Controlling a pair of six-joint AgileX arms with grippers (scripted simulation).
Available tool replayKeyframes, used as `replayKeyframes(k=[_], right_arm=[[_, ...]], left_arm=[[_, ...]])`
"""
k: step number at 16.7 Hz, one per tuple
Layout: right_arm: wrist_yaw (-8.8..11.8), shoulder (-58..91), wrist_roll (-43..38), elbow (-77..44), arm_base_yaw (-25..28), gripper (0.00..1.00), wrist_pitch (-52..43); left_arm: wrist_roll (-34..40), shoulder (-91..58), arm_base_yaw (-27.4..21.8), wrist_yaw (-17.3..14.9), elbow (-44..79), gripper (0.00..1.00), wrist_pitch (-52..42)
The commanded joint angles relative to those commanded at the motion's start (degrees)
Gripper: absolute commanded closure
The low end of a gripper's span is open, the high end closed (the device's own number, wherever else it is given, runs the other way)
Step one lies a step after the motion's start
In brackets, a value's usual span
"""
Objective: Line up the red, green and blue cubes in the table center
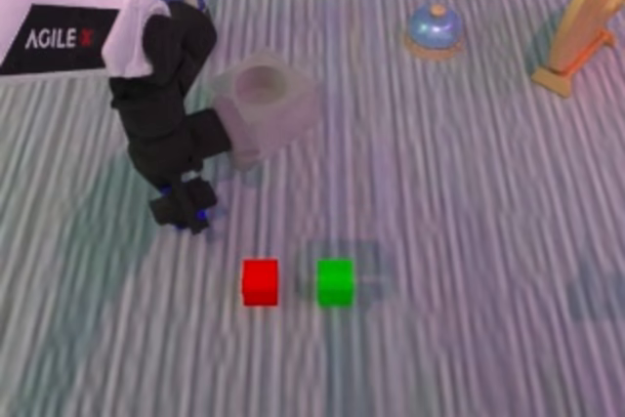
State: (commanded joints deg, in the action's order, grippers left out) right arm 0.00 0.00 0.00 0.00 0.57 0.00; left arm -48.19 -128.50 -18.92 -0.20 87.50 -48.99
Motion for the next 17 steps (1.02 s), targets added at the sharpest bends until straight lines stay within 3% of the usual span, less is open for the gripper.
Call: replayKeyframes(k=[7,13,17], right_arm=[[0.0,0.0,0.0,0.0,0.0,0.0,0.0],[0.0,0.0,0.0,0.0,0.0,0.0,0.0],[0.0,0.0,0.0,0.0,0.0,0.0,0.0]], left_arm=[[0.35,1.56,-0.03,-0.54,0.92,1.0,-1.86],[0.56,5.75,0.95,-0.5,7.71,1.0,-13.35],[0.63,6.45,1.07,-0.49,8.48,1.0,-14.42]])
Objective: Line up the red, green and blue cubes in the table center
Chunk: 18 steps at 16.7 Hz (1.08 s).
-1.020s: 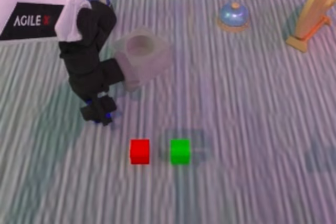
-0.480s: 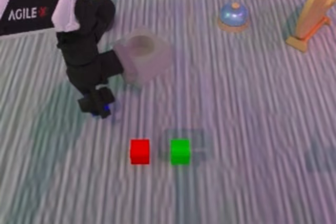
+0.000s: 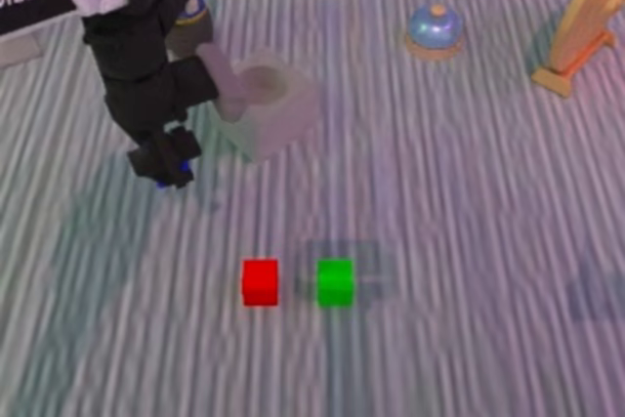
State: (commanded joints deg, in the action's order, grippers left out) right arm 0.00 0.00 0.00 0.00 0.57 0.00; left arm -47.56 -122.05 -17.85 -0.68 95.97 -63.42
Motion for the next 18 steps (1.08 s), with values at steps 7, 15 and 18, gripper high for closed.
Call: replayKeyframes(k=[7,15,18], right_arm=[[0.0,0.0,0.0,0.0,0.0,0.0,0.0],[0.0,0.0,0.0,0.0,0.0,0.0,0.0],[0.0,0.0,0.0,0.0,0.0,0.0,0.0]], left_arm=[[2.01,-5.49,-9.61,0.05,9.34,1.0,-4.62],[8.2,-16.0,-32.43,0.21,31.01,1.0,-15.01],[8.67,-16.54,-33.66,0.25,32.24,1.0,-15.6]])
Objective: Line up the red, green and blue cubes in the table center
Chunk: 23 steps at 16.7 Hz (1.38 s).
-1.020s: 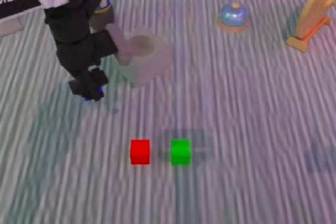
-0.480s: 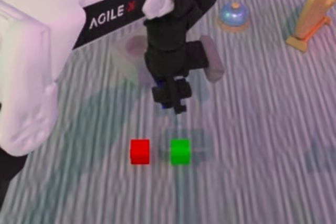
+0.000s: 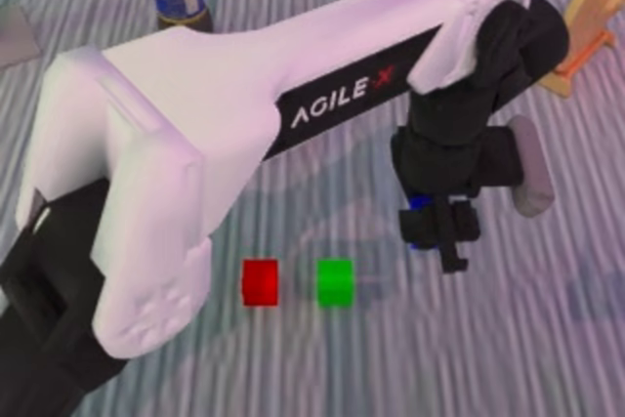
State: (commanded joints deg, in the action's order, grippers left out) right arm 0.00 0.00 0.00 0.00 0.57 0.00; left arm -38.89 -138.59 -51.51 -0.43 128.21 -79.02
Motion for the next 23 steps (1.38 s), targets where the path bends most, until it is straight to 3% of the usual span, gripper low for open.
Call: replayKeyframes(k=[4,10,15,23], right_arm=[[0.0,0.0,0.0,0.0,0.0,0.0,0.0],[0.0,0.0,0.0,0.0,0.0,0.0,0.0],[0.0,0.0,0.0,0.0,0.0,0.0,0.0],[0.0,0.0,0.0,0.0,0.0,0.0,0.0]], left_arm=[[-0.17,0.18,0.07,-0.06,-1.08,1.0,1.12],[0.1,-1.87,-0.02,-0.04,-10.66,1.0,12.86],[0.08,-2.28,-0.1,-0.03,-11.8,1.0,14.08],[0.08,-2.28,-0.1,-0.03,-11.8,0.4,14.08]])
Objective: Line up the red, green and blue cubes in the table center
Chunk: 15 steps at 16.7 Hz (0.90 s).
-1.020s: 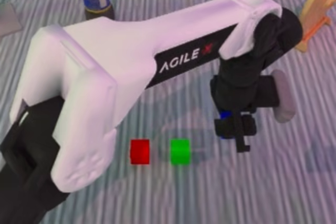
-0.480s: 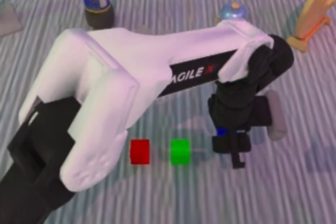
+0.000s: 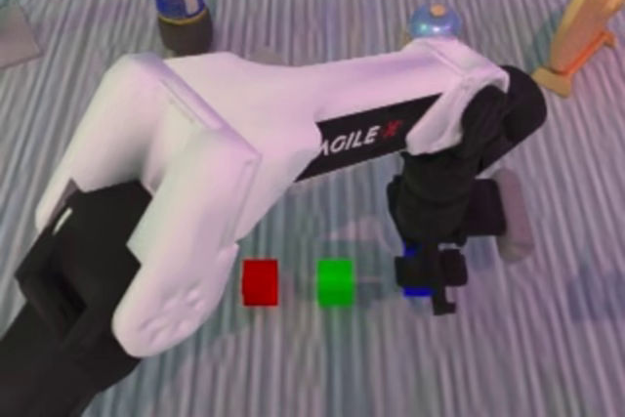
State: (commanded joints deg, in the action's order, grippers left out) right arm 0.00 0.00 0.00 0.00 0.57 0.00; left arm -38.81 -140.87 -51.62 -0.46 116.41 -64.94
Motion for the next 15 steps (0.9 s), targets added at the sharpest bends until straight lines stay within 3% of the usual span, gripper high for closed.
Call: replayKeyframes(k=[5,15], right_arm=[[0.0,0.0,0.0,0.0,0.0,0.0,0.0],[0.0,0.0,0.0,0.0,0.0,0.0,0.0]], left_arm=[[0.0,0.0,0.0,0.0,0.0,0.02,0.0],[-0.04,0.01,0.08,0.0,0.2,0.0,-0.21]])
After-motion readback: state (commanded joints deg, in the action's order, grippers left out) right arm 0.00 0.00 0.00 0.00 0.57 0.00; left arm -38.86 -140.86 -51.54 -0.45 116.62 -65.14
